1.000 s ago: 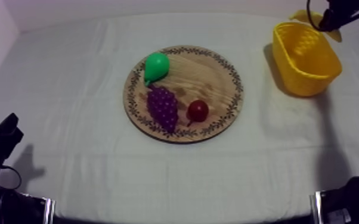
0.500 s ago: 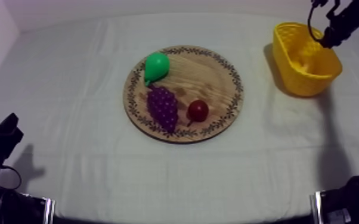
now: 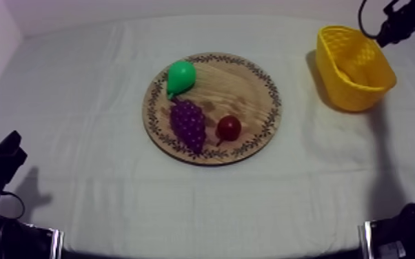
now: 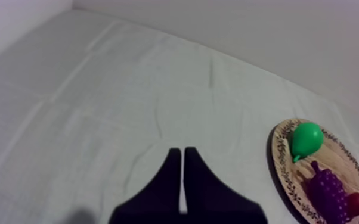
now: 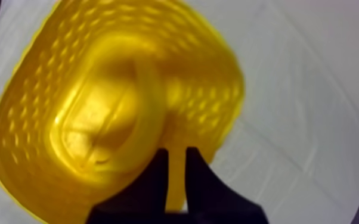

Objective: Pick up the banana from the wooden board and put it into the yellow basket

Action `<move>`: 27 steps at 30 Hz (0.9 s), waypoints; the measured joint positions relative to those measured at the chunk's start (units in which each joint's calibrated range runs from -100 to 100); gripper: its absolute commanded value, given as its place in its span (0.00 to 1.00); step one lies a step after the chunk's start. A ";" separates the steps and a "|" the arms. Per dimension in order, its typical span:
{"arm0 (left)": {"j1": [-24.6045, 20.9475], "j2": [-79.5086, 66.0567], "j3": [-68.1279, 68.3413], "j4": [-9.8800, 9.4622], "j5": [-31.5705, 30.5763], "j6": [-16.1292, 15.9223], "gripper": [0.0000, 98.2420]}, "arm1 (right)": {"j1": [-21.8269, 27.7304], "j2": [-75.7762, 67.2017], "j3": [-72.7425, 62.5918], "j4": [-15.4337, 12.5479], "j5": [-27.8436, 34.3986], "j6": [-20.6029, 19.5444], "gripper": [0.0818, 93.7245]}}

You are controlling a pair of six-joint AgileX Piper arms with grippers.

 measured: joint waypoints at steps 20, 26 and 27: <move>0.00 0.00 0.00 0.00 0.08 0.00 0.00 | -2.74 -45.87 41.87 3.71 -30.09 -29.22 0.00; 0.00 0.00 0.00 0.00 0.08 0.00 0.00 | -4.47 -62.05 55.63 -1.44 -26.24 -28.01 0.00; 0.00 0.00 0.00 0.00 0.08 0.00 0.00 | -4.50 -64.84 57.70 -1.98 -25.44 -27.10 0.00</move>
